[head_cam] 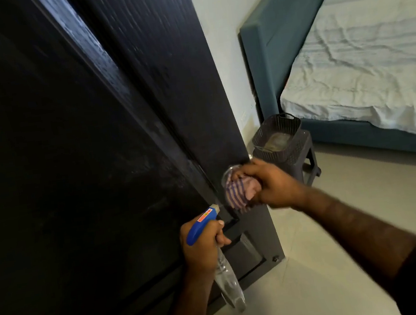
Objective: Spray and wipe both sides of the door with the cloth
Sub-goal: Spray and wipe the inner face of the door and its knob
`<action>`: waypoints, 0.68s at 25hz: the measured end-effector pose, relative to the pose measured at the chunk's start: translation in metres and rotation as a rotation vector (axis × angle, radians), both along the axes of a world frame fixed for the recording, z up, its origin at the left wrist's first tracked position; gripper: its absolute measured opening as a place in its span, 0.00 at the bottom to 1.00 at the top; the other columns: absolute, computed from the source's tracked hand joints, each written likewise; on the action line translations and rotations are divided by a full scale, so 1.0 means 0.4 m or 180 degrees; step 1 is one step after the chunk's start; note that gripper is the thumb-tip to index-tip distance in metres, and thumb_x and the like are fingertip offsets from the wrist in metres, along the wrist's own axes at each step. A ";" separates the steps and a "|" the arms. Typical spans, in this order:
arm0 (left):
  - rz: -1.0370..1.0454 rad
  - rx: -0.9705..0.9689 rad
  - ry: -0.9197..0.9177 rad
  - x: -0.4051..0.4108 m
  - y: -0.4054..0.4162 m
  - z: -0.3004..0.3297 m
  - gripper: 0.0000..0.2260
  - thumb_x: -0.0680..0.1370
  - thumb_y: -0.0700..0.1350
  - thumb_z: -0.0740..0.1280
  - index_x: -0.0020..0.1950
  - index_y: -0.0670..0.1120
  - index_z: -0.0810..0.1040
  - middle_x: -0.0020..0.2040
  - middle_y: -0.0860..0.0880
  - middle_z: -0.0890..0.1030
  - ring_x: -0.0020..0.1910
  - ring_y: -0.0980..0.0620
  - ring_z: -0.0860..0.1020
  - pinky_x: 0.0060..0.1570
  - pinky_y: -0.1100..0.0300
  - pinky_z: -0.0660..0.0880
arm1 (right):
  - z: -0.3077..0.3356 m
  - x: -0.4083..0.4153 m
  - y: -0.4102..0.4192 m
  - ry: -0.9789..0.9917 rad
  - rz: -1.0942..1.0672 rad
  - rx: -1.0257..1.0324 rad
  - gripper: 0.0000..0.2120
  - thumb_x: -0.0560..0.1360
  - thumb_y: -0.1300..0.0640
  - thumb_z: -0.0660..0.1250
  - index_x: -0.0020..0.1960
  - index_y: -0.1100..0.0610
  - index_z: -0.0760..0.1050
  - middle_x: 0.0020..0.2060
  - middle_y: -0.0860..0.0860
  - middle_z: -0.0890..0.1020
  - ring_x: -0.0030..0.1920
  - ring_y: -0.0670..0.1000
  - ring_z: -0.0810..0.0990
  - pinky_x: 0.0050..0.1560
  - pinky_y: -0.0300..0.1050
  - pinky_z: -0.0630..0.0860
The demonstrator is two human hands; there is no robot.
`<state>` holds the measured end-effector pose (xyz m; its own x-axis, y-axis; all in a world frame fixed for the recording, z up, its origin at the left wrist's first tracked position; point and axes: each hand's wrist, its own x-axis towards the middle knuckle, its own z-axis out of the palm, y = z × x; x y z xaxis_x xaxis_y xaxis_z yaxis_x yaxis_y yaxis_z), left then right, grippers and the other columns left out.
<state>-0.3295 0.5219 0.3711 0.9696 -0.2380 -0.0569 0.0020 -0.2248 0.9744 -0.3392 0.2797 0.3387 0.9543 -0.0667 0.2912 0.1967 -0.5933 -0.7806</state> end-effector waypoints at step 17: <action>0.0417 0.0037 0.0242 -0.025 0.019 -0.012 0.07 0.79 0.33 0.68 0.42 0.37 0.81 0.33 0.42 0.82 0.31 0.46 0.83 0.32 0.59 0.76 | -0.097 -0.042 0.119 -0.0822 -0.0823 -0.2344 0.22 0.79 0.48 0.69 0.72 0.48 0.75 0.70 0.63 0.74 0.66 0.68 0.75 0.62 0.69 0.77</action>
